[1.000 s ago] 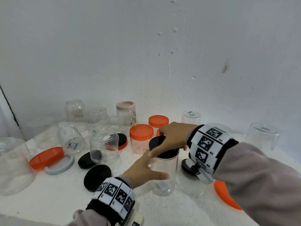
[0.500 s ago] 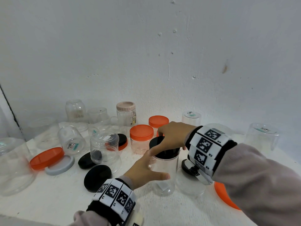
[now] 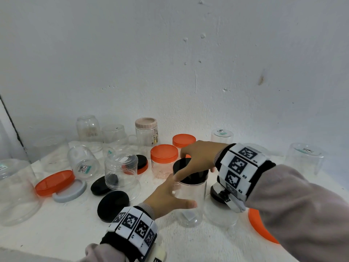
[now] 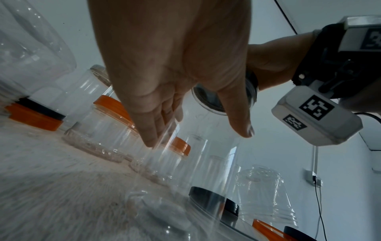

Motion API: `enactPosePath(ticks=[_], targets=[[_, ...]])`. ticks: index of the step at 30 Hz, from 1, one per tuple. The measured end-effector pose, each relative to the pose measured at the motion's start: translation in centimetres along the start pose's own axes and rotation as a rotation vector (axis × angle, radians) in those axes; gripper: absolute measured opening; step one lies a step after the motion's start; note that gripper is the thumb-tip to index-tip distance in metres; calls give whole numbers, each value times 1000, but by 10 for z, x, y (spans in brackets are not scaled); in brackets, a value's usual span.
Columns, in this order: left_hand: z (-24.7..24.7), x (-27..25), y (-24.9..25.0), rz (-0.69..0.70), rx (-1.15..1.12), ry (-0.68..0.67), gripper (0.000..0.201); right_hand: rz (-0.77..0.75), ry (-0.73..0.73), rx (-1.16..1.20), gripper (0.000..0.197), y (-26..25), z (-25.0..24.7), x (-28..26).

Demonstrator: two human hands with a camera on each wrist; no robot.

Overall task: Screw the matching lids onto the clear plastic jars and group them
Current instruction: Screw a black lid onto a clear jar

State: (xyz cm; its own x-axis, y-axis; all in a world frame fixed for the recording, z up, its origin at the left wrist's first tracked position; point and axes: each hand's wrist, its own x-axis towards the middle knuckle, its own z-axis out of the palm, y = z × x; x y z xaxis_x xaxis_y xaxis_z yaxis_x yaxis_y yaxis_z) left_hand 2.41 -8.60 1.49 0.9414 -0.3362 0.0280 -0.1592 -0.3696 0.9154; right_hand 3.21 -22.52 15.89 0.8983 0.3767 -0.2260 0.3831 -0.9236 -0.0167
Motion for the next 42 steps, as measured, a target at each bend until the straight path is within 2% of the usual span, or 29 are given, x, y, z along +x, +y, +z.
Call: enactPosePath(ticks=[2, 7, 13, 18, 22, 24, 28, 34, 36, 39, 42], targets=[[-1, 0, 0, -2, 1, -4, 98, 0, -9, -8, 74, 0, 1, 1], [-1, 2, -2, -12, -23, -14, 102, -78, -150, 49, 81, 4, -6, 0], [0, 2, -2, 1, -17, -11, 101, -97, -57, 67, 74, 7, -2, 3], [1, 1, -1, -8, -4, 9, 95, -10, 32, -3, 74, 3, 7, 3], [1, 2, 0, -13, -7, -12, 92, -58, -72, 66, 82, 8, 4, 4], [1, 2, 0, -26, -29, -10, 96, -95, -125, 92, 81, 9, 0, 2], [1, 2, 0, -24, -23, 2, 100, -129, -86, 97, 71, 10, -1, 3], [1, 1, -1, -14, -10, 14, 75, -39, 42, 3, 74, 6, 9, 4], [1, 2, -1, -13, -10, 7, 82, -37, 3, 25, 80, 8, 9, 5], [2, 2, -1, -29, -20, 2, 95, -98, -131, 73, 87, 9, 2, 2], [2, 3, -1, -40, -33, 2, 91, -145, -145, 73, 80, 11, -1, 0]])
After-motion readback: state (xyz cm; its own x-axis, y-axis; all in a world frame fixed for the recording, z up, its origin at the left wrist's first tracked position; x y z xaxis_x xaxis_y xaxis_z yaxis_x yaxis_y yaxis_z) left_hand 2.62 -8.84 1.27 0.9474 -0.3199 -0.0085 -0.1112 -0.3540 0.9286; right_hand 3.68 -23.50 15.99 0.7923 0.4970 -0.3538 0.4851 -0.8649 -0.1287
